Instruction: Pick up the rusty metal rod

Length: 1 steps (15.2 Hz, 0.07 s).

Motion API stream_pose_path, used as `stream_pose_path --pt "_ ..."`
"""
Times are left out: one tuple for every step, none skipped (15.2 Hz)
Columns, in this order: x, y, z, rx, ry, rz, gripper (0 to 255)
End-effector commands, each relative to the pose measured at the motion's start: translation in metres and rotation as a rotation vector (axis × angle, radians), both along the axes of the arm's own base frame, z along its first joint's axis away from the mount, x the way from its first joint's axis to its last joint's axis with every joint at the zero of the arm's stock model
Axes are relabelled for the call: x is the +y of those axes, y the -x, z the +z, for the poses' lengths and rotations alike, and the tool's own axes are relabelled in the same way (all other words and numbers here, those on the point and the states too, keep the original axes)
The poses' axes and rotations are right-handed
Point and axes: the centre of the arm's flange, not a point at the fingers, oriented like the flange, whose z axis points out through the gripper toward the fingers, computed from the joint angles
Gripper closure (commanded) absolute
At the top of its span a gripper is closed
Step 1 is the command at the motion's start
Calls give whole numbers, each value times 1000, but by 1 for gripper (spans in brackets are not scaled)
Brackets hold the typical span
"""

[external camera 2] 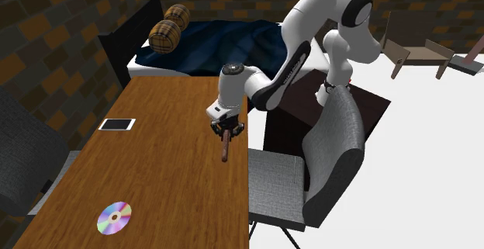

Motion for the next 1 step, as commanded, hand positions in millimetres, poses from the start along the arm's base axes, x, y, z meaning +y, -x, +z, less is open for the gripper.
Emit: stream_pose_path --pt "0 0 3 0 0 0 255"
